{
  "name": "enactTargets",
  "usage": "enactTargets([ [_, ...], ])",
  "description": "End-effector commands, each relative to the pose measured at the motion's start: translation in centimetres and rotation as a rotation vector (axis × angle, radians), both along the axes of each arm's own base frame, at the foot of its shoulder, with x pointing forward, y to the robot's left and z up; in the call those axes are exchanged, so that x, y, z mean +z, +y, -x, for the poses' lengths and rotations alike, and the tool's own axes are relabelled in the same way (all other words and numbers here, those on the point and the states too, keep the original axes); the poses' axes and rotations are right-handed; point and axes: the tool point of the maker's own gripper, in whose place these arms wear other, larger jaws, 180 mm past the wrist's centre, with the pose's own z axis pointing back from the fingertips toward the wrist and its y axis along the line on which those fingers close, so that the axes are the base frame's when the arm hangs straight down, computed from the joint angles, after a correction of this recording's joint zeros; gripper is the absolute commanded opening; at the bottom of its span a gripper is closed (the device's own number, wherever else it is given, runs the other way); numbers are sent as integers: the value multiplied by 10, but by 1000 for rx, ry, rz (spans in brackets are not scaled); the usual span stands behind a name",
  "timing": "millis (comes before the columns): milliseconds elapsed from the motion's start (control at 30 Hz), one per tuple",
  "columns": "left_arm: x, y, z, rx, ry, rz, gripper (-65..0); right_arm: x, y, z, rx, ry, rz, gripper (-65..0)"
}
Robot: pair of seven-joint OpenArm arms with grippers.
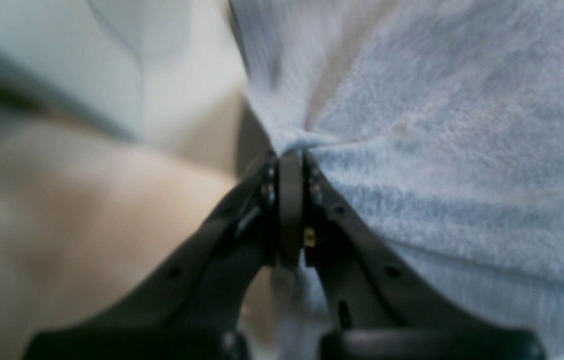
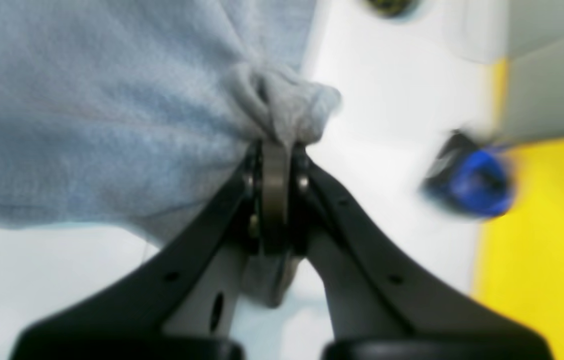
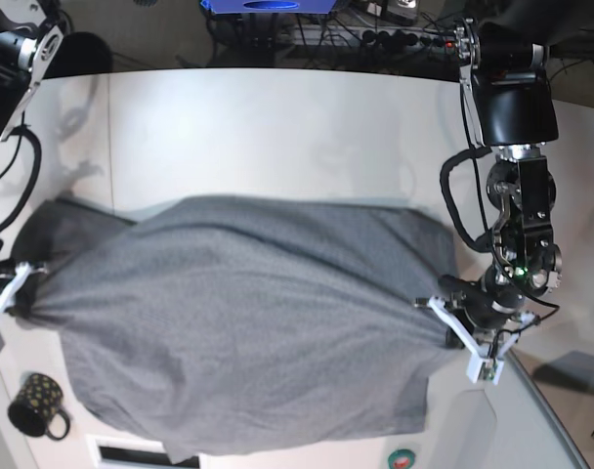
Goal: Layout the t-shirt on the table in an organized manner, then fold the t-shirt properly
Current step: 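Lower the shirt flat onto the table, holding its edge with both grippers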
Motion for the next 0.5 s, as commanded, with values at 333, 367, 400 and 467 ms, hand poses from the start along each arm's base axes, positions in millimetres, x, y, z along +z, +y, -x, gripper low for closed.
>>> enactTargets([
  [333,-71,9,27,22,93,47,-650,-68,-4,25,-52,132,-139,-648],
  [367,-74,9,26,24,92,51,-650,-75,-3,27,-57,139,-155,-648],
  [400,-77,10,27,26,92,55,-650,-80,-2,27,-63,137,-175,-648],
  [467,-79,12,26,31,80,60,-650,-87,2,26,-69,119,-208,-648],
])
